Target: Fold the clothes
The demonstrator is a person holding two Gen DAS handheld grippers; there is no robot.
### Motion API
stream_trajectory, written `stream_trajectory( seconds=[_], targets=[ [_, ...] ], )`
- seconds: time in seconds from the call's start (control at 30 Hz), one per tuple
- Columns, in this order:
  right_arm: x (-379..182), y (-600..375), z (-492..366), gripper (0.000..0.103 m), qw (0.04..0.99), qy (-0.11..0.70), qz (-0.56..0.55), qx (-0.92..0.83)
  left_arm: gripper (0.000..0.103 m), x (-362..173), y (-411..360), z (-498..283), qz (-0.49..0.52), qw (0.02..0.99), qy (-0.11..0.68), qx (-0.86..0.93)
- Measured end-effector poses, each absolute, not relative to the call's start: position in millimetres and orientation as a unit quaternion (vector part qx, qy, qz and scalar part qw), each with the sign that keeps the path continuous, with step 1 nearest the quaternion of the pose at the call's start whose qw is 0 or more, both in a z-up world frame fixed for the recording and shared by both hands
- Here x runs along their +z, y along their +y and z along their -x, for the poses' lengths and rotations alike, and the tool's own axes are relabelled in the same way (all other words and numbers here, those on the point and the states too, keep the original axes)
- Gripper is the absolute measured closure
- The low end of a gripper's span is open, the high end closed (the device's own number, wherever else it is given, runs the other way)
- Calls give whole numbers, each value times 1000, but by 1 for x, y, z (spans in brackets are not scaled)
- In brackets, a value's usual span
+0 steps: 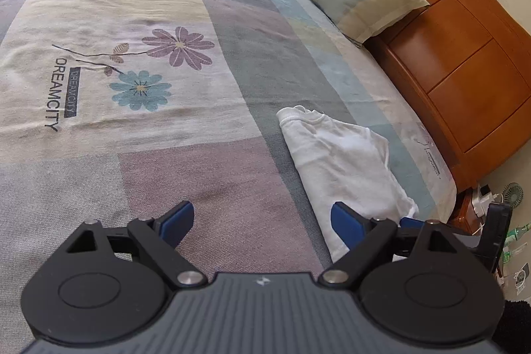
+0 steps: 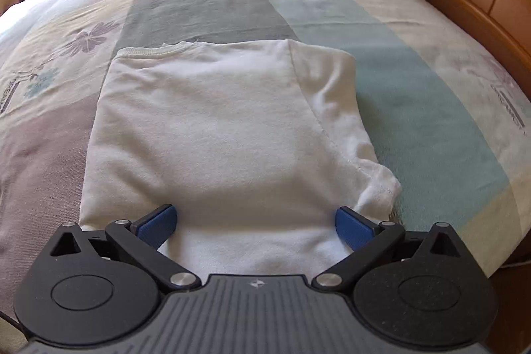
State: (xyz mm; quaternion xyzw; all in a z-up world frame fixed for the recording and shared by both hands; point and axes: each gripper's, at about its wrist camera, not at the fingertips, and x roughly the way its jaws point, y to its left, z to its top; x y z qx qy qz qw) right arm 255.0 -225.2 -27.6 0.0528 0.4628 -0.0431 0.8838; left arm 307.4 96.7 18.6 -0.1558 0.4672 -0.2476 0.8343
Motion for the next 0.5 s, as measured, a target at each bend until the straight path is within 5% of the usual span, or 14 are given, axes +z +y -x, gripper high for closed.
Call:
stream_trajectory(
  seconds=[0.2,0.5],
  targets=[
    [9,-230,-244,0,915,402,9,14,13,18,58,-312,177,833,465,-241],
    [-24,-274,-271,0,896,430,8,107,13,38,-42,-309,141,845,454,-244]
  ],
)
